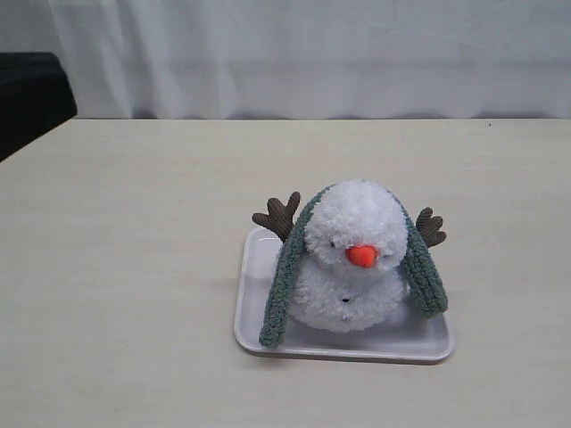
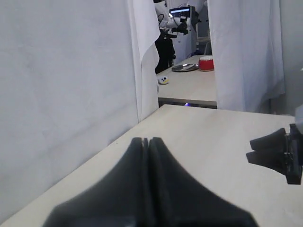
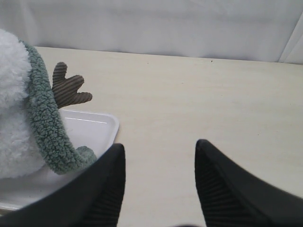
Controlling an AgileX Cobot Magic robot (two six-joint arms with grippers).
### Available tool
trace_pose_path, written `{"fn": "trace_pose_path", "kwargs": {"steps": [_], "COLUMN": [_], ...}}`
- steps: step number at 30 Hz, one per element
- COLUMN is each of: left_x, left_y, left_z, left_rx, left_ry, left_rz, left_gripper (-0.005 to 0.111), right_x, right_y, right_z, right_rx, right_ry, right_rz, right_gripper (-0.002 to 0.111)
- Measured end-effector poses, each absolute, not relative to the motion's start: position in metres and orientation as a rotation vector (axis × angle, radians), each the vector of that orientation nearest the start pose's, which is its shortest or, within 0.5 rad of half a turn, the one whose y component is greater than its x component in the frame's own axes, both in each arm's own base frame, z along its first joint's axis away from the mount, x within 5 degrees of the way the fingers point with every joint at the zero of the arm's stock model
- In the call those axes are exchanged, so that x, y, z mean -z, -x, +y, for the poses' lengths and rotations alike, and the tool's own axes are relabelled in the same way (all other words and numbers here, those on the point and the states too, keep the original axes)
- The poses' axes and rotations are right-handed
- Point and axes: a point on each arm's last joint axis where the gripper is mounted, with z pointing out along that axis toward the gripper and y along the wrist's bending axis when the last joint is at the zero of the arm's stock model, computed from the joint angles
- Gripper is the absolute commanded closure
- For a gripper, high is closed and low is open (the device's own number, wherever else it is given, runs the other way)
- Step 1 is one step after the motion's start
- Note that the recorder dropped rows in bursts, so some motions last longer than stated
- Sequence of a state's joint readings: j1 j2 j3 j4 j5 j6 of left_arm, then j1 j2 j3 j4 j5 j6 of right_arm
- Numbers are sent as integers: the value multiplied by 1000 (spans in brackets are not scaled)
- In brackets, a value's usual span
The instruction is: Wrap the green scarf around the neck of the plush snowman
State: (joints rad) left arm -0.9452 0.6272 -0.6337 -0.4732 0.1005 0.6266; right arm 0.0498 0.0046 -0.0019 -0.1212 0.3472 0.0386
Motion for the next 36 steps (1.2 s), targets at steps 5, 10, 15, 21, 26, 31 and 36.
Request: {"fn": "trace_pose_path", "kwargs": {"steps": [5,10,15,21,26,31,36], "left_x": [-363,-351,-333,-322,-322,-320,-320], "left_y": [-65,-62,-62,-64,-64,-63,-63], "left_z": [-101,-93,-85,-84,-84,-84,-85], "left_rx": [669,661,637,620,620,626,628], "left_ry": [-890,-858,-791,-768,-767,-779,-788], "left_rz": [1345,1328,1303,1304,1304,1317,1324], "left_gripper": [107,107,107,107,107,107,107], "right_x": [-183,-183,-183,-183,-183,-183,-183], "right_y": [-54,-54,-54,-54,-54,-54,-54], "right_z": [-1,-1,-1,-1,-1,-1,-3], "right_rx": [56,56,56,56,56,60,121], "right_ry": [86,86,86,86,86,89,127], "right_rz": [1829,1829,1829,1829,1829,1829,1825], "right_gripper": [64,64,64,64,64,64,64]}}
